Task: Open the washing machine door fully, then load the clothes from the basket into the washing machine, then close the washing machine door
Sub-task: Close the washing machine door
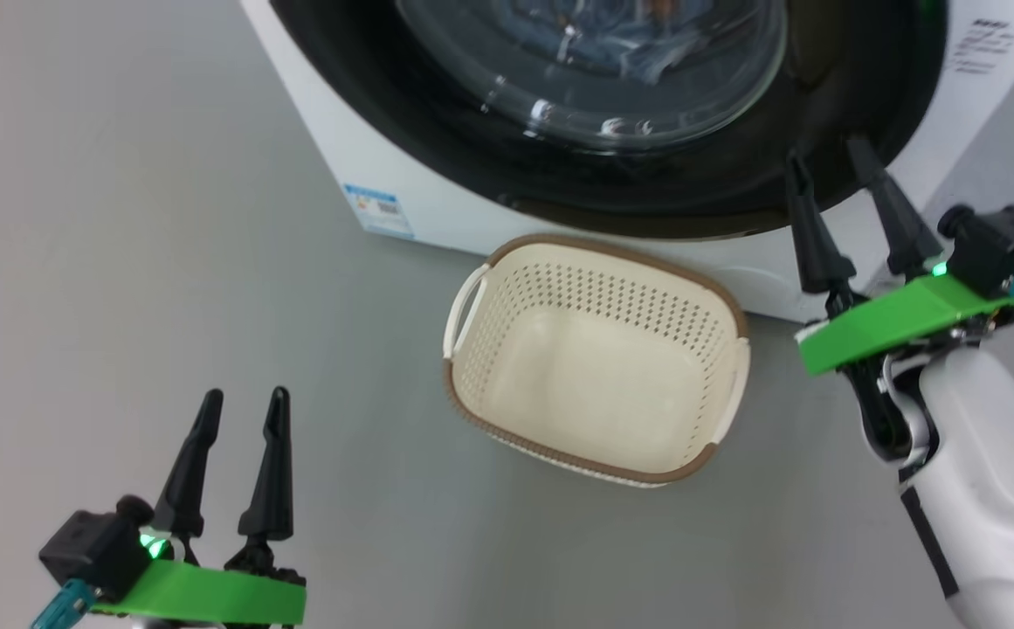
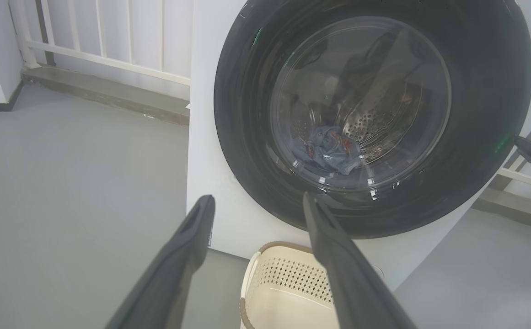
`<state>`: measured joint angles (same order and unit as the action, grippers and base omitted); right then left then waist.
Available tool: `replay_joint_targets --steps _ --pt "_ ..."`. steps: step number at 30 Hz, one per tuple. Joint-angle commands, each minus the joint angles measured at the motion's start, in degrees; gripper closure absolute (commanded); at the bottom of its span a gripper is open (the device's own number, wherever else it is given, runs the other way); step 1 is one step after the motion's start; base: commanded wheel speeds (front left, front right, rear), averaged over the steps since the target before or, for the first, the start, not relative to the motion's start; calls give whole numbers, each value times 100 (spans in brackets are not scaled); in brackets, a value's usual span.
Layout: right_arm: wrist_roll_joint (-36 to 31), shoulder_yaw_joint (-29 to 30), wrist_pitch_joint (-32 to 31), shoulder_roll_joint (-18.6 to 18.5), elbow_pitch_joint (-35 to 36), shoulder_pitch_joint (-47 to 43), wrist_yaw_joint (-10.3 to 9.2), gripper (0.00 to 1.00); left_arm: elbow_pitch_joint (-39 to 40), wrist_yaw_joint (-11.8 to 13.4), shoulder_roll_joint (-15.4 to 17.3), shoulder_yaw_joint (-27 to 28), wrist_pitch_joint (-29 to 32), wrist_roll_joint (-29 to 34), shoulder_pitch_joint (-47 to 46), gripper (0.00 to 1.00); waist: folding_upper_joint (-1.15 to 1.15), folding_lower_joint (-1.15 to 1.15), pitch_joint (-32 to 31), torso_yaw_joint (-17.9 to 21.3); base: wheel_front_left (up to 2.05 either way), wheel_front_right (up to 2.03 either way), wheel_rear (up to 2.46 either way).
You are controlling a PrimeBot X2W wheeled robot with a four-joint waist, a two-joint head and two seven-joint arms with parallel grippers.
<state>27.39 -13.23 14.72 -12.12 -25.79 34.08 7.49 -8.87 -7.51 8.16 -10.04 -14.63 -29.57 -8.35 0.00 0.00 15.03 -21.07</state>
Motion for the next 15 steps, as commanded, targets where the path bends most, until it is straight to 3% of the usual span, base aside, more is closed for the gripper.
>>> replay_joint_targets --steps 1,15 --pt "27 -54 28 102 172 -213 0 0 102 2 181 242 -37 49 30 0 0 0 -279 272 0 0 0" --pt "32 275 28 227 402 -1326 0 0 18 2 530 350 -37 71 217 0 0 0 -750 1037 0 0 0"
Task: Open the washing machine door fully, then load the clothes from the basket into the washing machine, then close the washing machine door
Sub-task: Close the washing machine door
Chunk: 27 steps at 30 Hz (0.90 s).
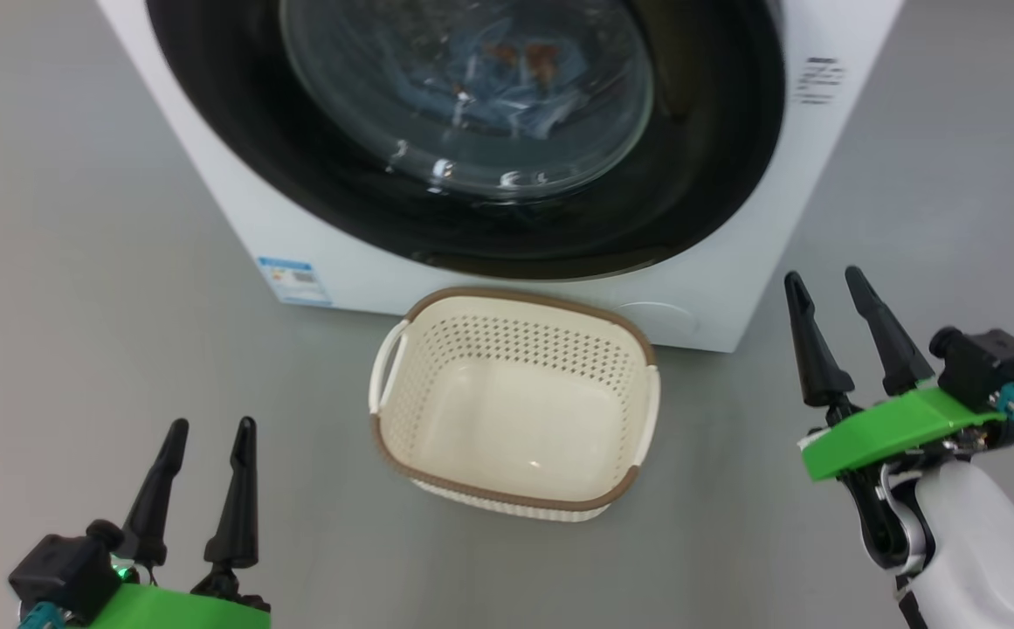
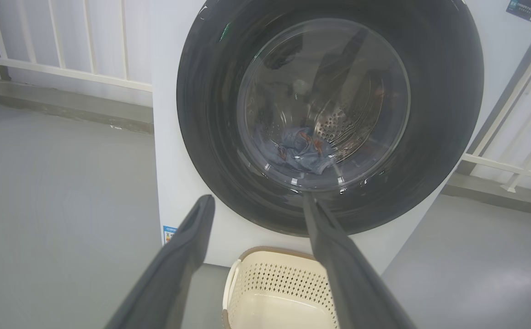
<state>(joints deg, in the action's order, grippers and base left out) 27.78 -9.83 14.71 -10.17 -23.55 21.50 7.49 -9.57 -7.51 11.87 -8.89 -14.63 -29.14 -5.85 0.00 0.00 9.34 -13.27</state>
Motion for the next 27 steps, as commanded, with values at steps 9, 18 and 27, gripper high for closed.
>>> replay_joint_targets --steps 9,18,27 --pt "-30 13 29 79 341 -464 0 0 14 2 228 386 -37 38 40 0 0 0 -290 715 0 0 0" --pt "1 22 29 1 472 -834 0 0 -121 2 331 502 -37 44 33 0 0 0 -393 1098 0 0 0" --pt "18 26 29 -49 580 -1056 0 0 -170 2 365 669 -37 80 123 0 0 0 -485 1374 0 0 0"
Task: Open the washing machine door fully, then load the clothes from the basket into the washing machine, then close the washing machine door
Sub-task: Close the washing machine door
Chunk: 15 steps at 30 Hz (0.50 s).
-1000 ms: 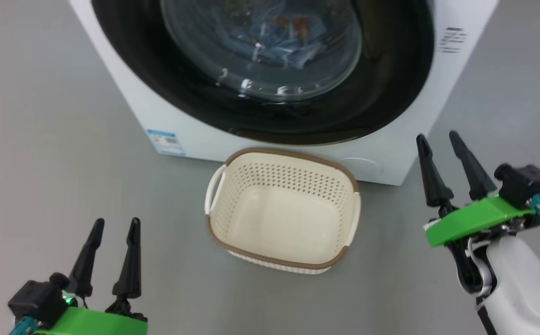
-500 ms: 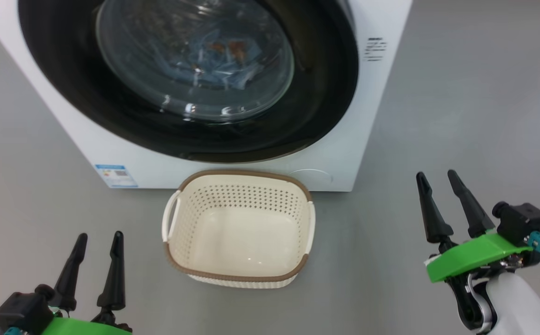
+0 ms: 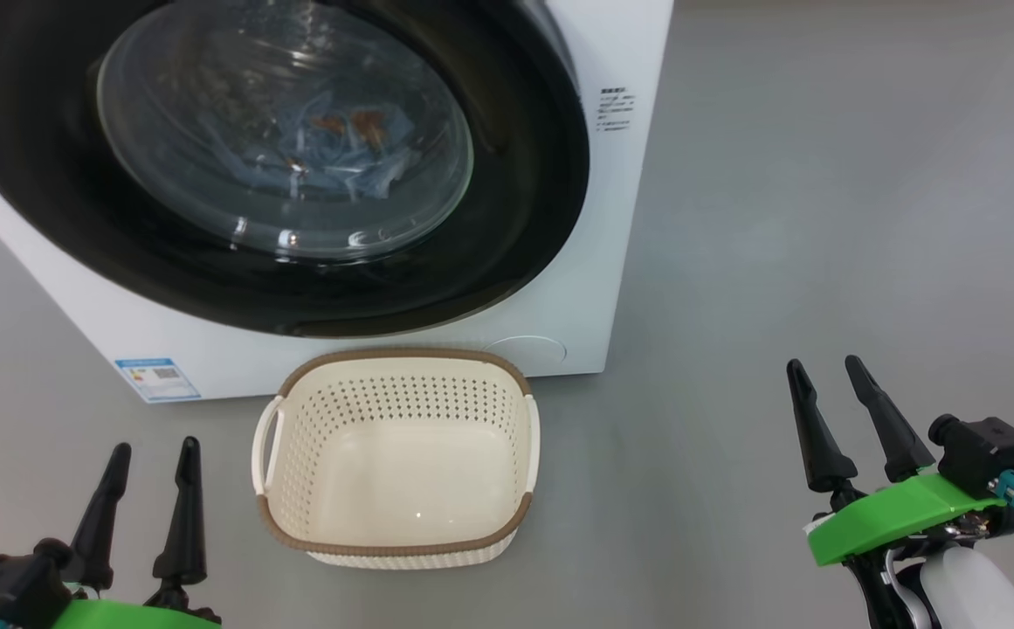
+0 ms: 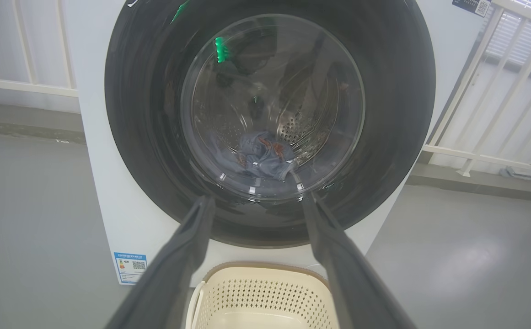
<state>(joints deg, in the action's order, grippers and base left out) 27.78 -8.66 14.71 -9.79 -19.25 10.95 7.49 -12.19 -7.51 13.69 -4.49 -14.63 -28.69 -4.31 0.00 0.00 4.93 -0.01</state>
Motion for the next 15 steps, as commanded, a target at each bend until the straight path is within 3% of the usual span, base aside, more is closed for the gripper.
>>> replay_joint_targets --steps 1,15 --pt "19 -92 29 -94 157 -28 0 0 84 2 189 242 -37 32 -16 0 0 0 -65 72 0 0 0" --pt "30 -33 29 -158 183 -299 0 0 47 2 178 503 -37 69 365 0 0 0 -317 291 0 0 0"
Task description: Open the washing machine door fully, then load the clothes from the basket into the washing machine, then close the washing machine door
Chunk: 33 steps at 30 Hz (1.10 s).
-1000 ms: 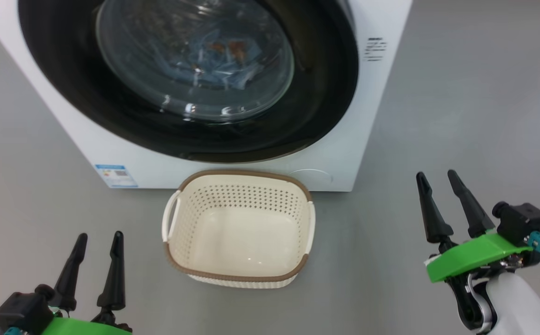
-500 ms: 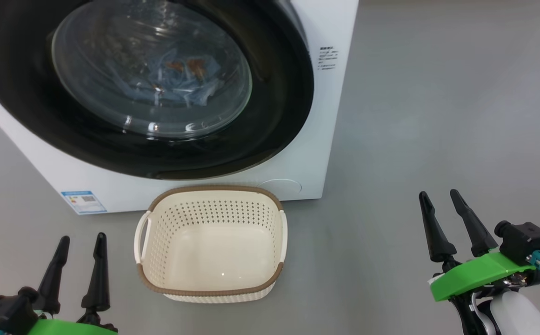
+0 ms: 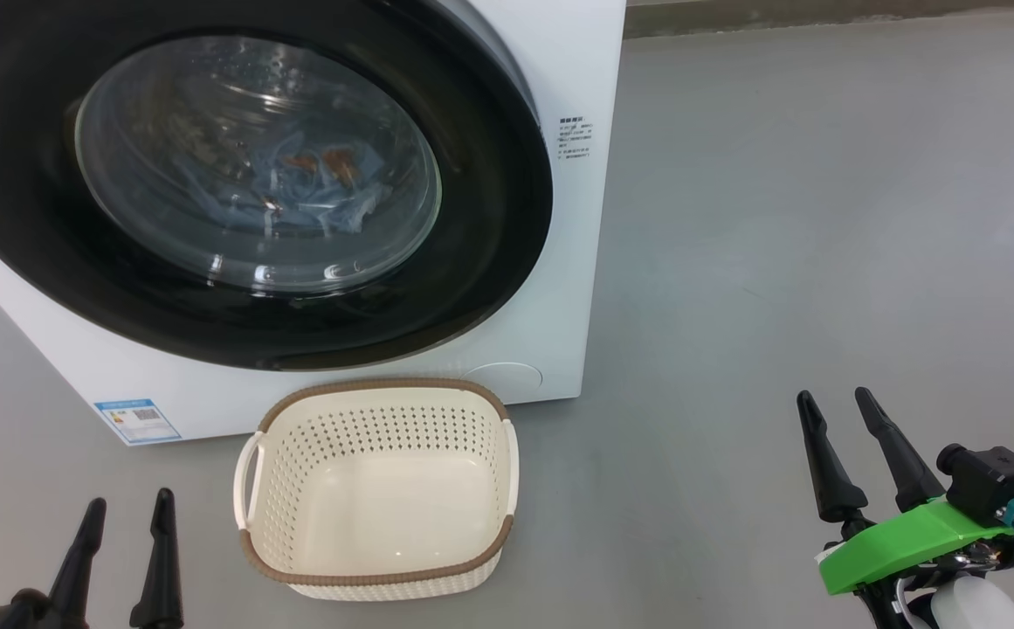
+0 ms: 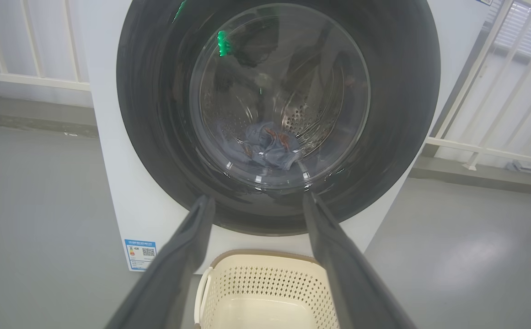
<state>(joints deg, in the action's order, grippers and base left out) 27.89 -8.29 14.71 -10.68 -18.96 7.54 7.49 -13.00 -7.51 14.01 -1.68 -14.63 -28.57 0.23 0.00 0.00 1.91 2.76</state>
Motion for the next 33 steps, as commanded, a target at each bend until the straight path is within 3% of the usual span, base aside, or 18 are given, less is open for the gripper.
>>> replay_joint_targets --steps 1,26,27,33 --pt "15 -69 29 -64 158 34 0 0 132 2 148 234 -37 62 -66 0 0 0 -21 19 0 0 0" --pt "-13 -70 29 -55 222 -2 0 0 148 2 136 283 -37 90 27 0 0 0 -13 -6 0 0 0" --pt "1 47 -1 7 69 -15 0 100 23 0 -23 68 1 50 133 100 0 0 -13 -6 0 0 0" --pt "84 28 -31 174 -221 -204 0 100 -256 1 -275 -10 32 -43 160 100 0 0 -15 -9 0 0 0"
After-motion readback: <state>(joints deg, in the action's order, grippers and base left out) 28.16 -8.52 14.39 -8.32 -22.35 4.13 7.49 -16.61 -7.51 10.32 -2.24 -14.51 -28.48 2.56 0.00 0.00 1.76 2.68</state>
